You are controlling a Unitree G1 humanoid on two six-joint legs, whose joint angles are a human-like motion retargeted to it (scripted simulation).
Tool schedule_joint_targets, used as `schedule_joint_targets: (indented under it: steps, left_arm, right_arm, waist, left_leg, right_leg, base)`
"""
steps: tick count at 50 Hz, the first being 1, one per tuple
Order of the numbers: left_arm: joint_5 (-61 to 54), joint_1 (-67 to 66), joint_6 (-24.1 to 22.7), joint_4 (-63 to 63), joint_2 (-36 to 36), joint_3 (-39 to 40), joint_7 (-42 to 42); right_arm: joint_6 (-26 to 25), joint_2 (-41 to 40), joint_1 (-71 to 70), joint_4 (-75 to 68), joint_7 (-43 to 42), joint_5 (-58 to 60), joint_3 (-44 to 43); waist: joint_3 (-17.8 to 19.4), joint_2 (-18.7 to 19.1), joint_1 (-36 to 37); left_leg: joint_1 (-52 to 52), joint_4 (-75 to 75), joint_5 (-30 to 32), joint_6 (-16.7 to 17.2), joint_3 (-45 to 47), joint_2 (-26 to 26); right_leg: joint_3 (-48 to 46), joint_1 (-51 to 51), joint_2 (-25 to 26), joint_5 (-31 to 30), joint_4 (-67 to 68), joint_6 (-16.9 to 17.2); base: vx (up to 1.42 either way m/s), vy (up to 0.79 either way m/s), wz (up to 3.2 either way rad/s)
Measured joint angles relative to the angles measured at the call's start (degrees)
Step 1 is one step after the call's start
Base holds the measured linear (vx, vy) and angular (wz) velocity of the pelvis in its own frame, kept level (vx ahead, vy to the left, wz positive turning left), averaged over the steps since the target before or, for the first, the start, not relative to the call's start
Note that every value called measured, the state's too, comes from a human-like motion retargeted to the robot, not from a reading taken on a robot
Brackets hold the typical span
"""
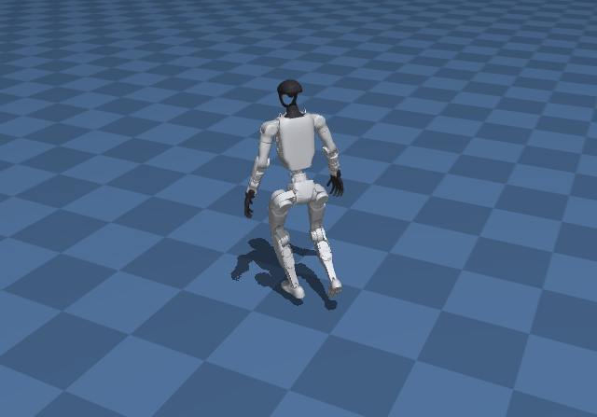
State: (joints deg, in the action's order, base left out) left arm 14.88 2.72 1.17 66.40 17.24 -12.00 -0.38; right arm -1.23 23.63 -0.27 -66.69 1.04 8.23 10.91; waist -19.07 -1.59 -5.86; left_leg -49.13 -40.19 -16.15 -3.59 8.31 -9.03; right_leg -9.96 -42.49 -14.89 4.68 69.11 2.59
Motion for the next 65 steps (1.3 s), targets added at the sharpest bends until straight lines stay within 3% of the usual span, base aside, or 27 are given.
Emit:
schedule_joint_targets:
  steps: [5, 10, 20, 28, 37, 47, 54, 65]
  left_arm:
    - [-0.4, 3.7, 0.5, 0.1, 0.6, -0.6, 1.9]
    - [-1.2, 6.9, 0.4, -0.6, 0.6, -1.2, 4.4]
    - [-1.7, 10.7, -0.6, -2.7, -0.7, -2.1, 7.0]
    - [-0.8, 9.2, -0.5, -2.3, -2.2, -2.5, 6.7]
    - [-0.5, 5.7, 0.7, 1.9, -2.9, -3.7, 4.6]
    - [0.8, 2.0, 1.6, 2.6, -1.4, -4.8, 2.2]
    - [0.8, -0.5, 1.1, 1.4, 0.0, -5.0, 0.5]
    - [-1.3, -3.1, 0.1, 0.4, 1.4, -3.3, -0.1]
  right_arm:
    - [0.5, -2.1, 0.7, 2.2, -1.0, -4.0, -2.6]
    - [1.2, -4.4, 2.1, 4.2, -2.9, -7.3, -4.7]
    - [1.8, -8.0, 4.2, 3.8, -5.5, -8.0, -7.8]
    - [1.5, -8.8, 4.4, 0.4, -4.9, -6.0, -8.7]
    - [0.3, -7.3, 2.3, -1.6, -5.3, -6.8, -7.8]
    - [-0.8, -3.5, -0.6, -0.6, -5.6, -6.7, -4.4]
    - [-1.1, -1.3, -2.2, -0.3, -4.5, -6.1, -1.9]
    - [-0.6, -0.2, -2.6, -0.1, -3.8, -6.0, -0.2]
  waist:
    - [0.1, 1.8, -2.3]
    - [0.7, 3.3, -4.8]
    - [2.1, 3.6, -6.9]
    - [0.5, 3.8, -6.5]
    - [-1.8, 5.2, -4.1]
    - [-4.4, 4.8, -1.4]
    - [-5.2, 3.1, 0.8]
    - [-4.7, 0.9, 4.4]
  left_leg:
    - [3.4, 3.1, -0.9, 1.9, -2.3, 0.7]
    - [7.4, 5.1, -3.0, 3.6, -4.7, 1.3]
    - [16.5, 7.1, -7.5, 6.5, -8.3, 1.7]
    - [19.7, 3.9, -8.3, 8.3, -9.8, 3.2]
    - [12.1, -14.6, 0.3, 9.9, -9.2, 5.8]
    - [-3.5, -34.7, 6.1, 6.5, -5.2, 7.8]
    - [-10.2, -34.0, 6.1, 5.1, -3.1, 7.1]
    - [-12.1, -21.3, 6.6, 6.9, -3.1, 4.7]
  right_leg:
    - [-0.7, -5.9, 1.0, 7.0, -0.3, -1.7]
    - [-1.7, -9.3, 2.7, 9.2, -10.1, -1.0]
    - [-2.2, -7.0, 6.1, 2.1, -40.3, 4.3]
    - [-4.1, -3.4, 6.4, -0.6, -45.7, 3.6]
    - [-5.3, -1.3, 8.6, 5.1, -44.0, -0.4]
    - [-6.9, -1.4, 9.1, 12.6, -42.6, -3.0]
    - [-8.2, 0.7, 8.8, 15.6, -43.9, -2.9]
    - [-8.2, 5.3, 9.3, 17.4, -46.9, -1.9]
  base:
    - [0.25, -0.01, 0.16]
    - [0.27, -0.02, 0.3]
    - [0.29, -0.08, 0.34]
    - [0.28, -0.18, 0.29]
    - [0.25, -0.18, 0.14]
    - [0.2, -0.12, 0.23]
    - [0.17, -0.09, 0.2]
    - [0.13, -0.07, -0.05]
